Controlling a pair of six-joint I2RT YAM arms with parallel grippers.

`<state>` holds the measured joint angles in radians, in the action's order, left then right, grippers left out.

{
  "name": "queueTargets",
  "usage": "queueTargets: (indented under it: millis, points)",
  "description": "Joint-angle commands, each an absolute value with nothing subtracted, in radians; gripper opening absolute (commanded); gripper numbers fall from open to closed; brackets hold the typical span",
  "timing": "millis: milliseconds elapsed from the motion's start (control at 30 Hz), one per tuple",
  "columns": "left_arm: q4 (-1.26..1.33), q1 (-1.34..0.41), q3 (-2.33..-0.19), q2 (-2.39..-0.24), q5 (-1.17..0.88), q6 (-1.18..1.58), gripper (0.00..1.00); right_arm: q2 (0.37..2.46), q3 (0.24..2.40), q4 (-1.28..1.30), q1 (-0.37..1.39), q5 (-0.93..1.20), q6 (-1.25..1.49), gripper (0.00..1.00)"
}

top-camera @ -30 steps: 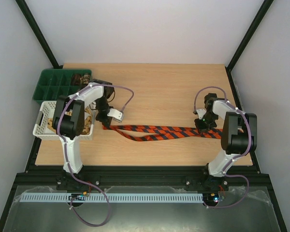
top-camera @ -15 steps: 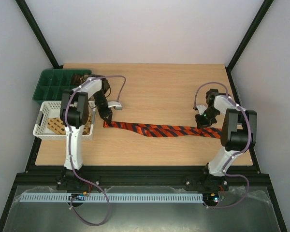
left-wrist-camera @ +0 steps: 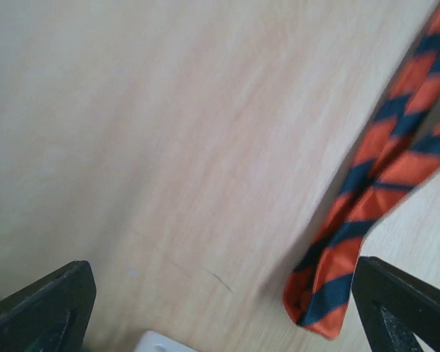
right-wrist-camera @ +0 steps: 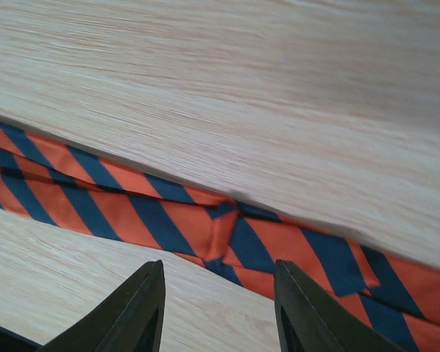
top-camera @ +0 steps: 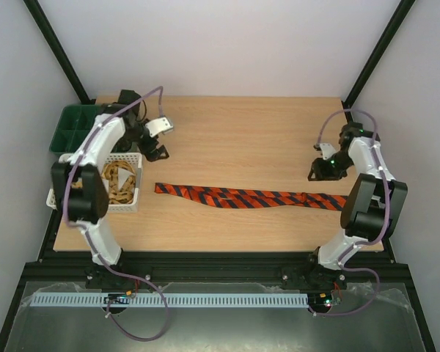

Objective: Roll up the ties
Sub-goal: Smooth out the tie at the center of the board, then adjust the tie at the center of the board.

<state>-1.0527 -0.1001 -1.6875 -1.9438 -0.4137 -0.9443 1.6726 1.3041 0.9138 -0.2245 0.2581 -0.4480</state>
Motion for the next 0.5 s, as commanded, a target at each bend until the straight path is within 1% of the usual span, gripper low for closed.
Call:
queueTargets:
  millis: [0, 67, 133, 200, 333, 467]
  points:
    - [-0.612, -0.114, -1.472, -1.701, -0.486, -0.698, 0.99, 1.729, 1.291, 1.021, -0.317, 0.293, -0.420, 0.43]
    - [-0.461, -0.131, -1.378, -1.636, -0.446, -0.555, 0.99, 1.779, 1.288, 1.028, -0.363, 0.314, -0.402, 0.42]
    - [-0.492, -0.157, -1.374, -1.633, -0.483, -0.593, 0.99, 1.806, 1.286, 1.018, -0.414, 0.336, -0.379, 0.43]
    - [-0.558, -0.199, -1.407, -1.654, -0.477, -0.589, 0.99, 1.820, 1.284, 0.999, -0.444, 0.320, -0.350, 0.42]
    - [-0.480, -0.262, -1.343, -1.617, -0.480, -0.494, 0.99, 1.827, 1.251, 0.950, -0.457, 0.250, -0.318, 0.44]
    - [-0.485, -0.348, -1.303, -1.614, -0.432, -0.507, 0.99, 1.851, 1.218, 0.917, -0.457, 0.236, -0.297, 0.47]
